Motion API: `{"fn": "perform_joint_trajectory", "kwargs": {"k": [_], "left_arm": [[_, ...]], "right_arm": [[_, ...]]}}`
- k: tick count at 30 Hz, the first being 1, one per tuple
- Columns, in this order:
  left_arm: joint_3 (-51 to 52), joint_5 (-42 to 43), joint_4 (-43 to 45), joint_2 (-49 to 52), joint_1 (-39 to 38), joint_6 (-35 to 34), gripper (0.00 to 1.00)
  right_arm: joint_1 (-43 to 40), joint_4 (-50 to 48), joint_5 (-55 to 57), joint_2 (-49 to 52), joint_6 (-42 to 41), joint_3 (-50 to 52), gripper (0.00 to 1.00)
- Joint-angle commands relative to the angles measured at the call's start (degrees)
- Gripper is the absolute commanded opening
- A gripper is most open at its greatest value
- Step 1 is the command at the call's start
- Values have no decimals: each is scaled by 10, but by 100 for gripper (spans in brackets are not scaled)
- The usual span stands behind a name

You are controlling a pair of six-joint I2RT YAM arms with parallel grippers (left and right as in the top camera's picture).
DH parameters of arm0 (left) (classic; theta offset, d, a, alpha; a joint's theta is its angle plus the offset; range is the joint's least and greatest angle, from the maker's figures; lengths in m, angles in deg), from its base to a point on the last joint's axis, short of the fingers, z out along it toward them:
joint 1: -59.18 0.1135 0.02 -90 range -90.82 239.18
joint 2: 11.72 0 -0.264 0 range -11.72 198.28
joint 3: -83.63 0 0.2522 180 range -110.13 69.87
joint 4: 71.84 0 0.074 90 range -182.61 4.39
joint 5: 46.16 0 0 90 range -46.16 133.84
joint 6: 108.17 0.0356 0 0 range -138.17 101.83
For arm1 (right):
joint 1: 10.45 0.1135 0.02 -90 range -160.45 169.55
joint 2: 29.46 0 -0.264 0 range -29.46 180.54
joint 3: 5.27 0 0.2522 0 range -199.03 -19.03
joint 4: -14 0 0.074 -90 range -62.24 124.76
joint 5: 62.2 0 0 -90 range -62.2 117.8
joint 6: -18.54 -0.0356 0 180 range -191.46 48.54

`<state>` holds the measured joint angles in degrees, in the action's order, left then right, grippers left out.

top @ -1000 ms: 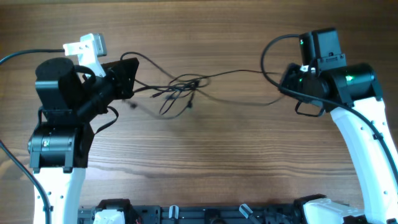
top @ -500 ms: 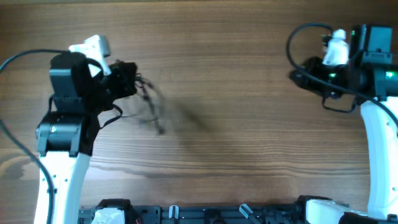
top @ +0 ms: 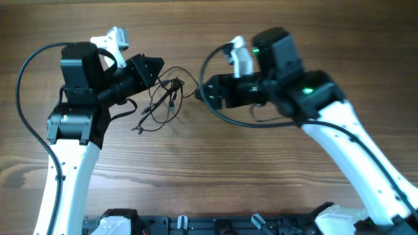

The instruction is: Untangle cables

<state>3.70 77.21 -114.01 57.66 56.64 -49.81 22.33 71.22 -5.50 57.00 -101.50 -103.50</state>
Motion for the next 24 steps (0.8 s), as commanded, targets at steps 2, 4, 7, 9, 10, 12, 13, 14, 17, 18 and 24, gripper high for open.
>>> {"fn": "perform_joint_trajectory", "kwargs": {"k": [2,4,7,9,10,12,13,14,17,18,24], "left_arm": [[-10,-86,3,0,-2,-91,4],[-10,-128,3,0,-2,-128,4],[-10,-161,4,0,-2,-173,4],[-10,-161,3,0,-2,-173,4],[-10,-161,3,0,-2,-173,4],[-10,-161,3,0,-2,-173,4],[-10,-161,3,0,-2,-173,4],[-10,-161,2,0,-2,-173,4],[-10,-163,-7,0,-2,-169,4],[-10,-168,-8,0,-1,-160,4],[-10,-170,-51,-10,93,-28,4]], "right_arm": [[54,-66,44,57,-172,2,69],[67,-100,50,71,-203,2,69],[85,-127,94,94,-252,2,69],[91,-150,93,112,-256,2,64],[95,-166,93,126,-257,2,62],[105,-209,86,159,-259,2,54],[108,-225,82,172,-260,2,52],[111,-238,79,183,-260,2,48],[108,-224,107,197,-252,2,12],[103,-209,125,195,-243,2,4],[-23,-22,216,88,-132,2,4]]}}
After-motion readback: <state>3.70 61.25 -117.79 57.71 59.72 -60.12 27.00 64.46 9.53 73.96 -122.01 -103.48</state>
